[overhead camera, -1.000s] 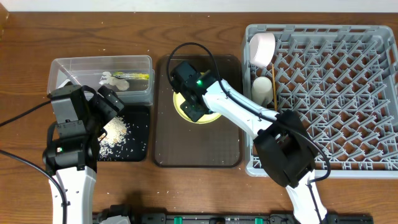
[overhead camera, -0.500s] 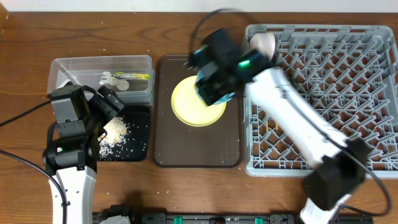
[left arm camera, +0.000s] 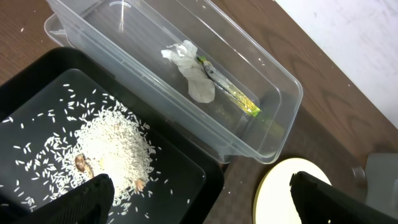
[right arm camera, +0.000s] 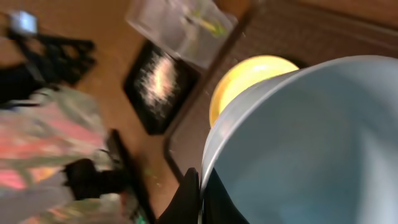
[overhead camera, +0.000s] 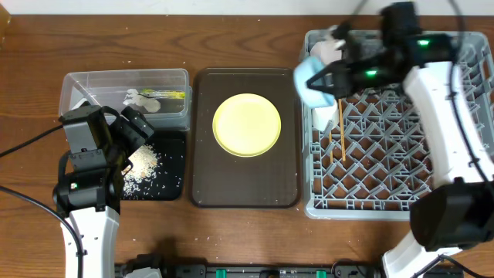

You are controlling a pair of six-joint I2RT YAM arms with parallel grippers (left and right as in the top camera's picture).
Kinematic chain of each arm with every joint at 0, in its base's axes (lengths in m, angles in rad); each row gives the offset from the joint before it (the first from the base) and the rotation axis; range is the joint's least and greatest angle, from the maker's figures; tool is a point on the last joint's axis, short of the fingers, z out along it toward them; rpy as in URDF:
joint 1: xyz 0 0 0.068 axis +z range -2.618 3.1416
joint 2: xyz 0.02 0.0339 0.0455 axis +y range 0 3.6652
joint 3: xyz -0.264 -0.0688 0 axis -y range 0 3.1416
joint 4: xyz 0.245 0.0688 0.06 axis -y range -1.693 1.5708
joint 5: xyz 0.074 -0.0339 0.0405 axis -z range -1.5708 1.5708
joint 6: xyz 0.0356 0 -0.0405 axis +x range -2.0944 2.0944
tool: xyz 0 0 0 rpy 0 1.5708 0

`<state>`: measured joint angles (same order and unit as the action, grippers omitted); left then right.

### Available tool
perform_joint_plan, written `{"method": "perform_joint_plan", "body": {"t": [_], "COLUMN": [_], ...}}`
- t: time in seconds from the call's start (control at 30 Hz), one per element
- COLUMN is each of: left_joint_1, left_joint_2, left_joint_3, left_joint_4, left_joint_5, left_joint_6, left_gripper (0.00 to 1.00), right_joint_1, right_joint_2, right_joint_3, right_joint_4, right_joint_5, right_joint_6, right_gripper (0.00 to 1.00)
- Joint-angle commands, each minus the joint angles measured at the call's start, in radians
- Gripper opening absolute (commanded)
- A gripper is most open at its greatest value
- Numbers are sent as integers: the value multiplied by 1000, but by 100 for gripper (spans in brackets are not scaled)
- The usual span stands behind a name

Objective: Sort waste into correct bins and load items into the dishwasher rack
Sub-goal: 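Carry the blue bowl with the right gripper into the dish rack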

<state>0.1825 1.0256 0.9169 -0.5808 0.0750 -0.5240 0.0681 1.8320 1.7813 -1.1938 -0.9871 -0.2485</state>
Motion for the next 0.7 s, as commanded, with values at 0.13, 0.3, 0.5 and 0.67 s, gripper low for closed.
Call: {"method": "perform_joint_plan", "body": {"t": [0.13, 0.3, 0.5, 0.67], "left_joint_1": [5, 5, 5, 5], "left_joint_2": [1, 1, 1, 1], "left_joint_3": [21, 21, 21, 21], "left_joint_4": [-3, -3, -3, -3], "left_joint_5": [-5, -5, -5, -5], "left_joint_6": [2, 2, 2, 2], "left_gripper": [93, 94, 94, 94], "right_joint_1": [-157, -219, -239, -239], "right_joint_2": [-6, -6, -6, -6], "right_joint_3": [-46, -116, -223, -320], "right_joint_4": [-10, -3, -14, -37], "right_joint_5": [-247, -373, -454, -517], "right_joint_6": [-150, -153, -153, -164], "right_gripper": [1, 1, 1, 1]}}
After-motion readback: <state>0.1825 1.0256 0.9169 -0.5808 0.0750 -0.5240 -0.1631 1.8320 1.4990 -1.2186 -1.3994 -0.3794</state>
